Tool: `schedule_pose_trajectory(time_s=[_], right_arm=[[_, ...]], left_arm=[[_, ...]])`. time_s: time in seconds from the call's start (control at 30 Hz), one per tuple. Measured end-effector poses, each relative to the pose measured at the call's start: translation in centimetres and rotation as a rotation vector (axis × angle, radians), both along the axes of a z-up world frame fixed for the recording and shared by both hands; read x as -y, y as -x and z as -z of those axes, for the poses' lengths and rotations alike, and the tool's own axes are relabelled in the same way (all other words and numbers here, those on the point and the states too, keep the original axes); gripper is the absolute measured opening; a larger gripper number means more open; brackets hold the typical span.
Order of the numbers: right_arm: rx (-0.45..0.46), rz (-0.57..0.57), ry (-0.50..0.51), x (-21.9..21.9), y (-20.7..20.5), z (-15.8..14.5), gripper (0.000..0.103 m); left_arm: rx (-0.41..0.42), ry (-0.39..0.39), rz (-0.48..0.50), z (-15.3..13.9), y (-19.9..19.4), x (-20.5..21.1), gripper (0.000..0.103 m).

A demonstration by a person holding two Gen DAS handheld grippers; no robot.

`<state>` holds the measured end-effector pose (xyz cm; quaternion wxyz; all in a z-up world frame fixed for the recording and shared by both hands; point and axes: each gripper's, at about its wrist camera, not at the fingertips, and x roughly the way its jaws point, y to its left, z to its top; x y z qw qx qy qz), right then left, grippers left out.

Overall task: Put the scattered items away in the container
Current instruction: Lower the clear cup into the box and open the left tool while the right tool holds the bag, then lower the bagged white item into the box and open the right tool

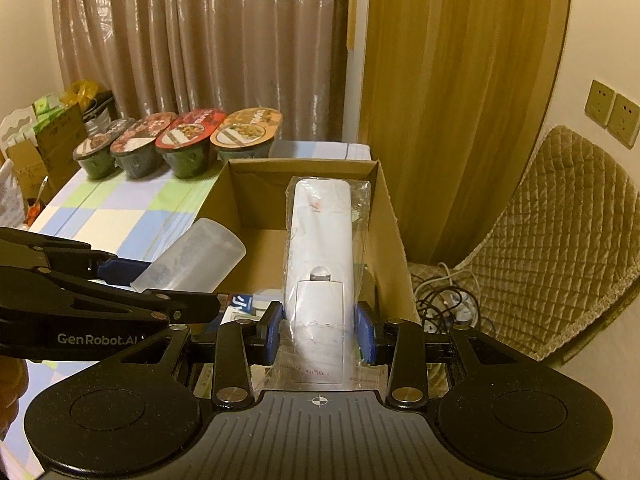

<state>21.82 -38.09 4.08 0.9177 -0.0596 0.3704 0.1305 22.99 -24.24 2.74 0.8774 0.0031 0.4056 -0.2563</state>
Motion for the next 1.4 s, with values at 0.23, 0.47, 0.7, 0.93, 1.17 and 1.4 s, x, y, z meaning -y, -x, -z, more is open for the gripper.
schedule_pose_trajectory(time_s=[0.23, 0.47, 0.7, 0.93, 1.17, 1.4], right_arm=[[-0.006, -0.002, 0.002, -0.1, -0.9, 0.3, 0.041], [-0.011, -0.004, 0.001, -0.2, -1.6, 0.6, 0.041], [-0.015, -0.004, 0.001, -0.3, -2.1, 0.9, 0.041], [-0.017, -0.002, 0.003, -0.4, -2.5, 1.2, 0.041], [-0.025, -0.003, 0.007, -0.6, -2.4, 1.7, 0.041], [-0.021, -0.013, 0.007, -1.2, -2.4, 1.4, 0.041]], left_arm=[[-0.008, 0.002, -0.008, 0.5, -0.7, 0.0, 0.048], [-0.008, 0.003, -0.013, 0.7, -1.2, 0.1, 0.048], [-0.005, 0.009, -0.021, 0.9, -2.1, 0.2, 0.048], [0.016, -0.002, -0.043, 1.2, -2.6, 0.0, 0.055], [0.011, -0.011, -0.059, 1.6, -1.9, -1.4, 0.055], [0.012, -0.004, -0.068, 1.3, -1.5, -2.2, 0.055]])
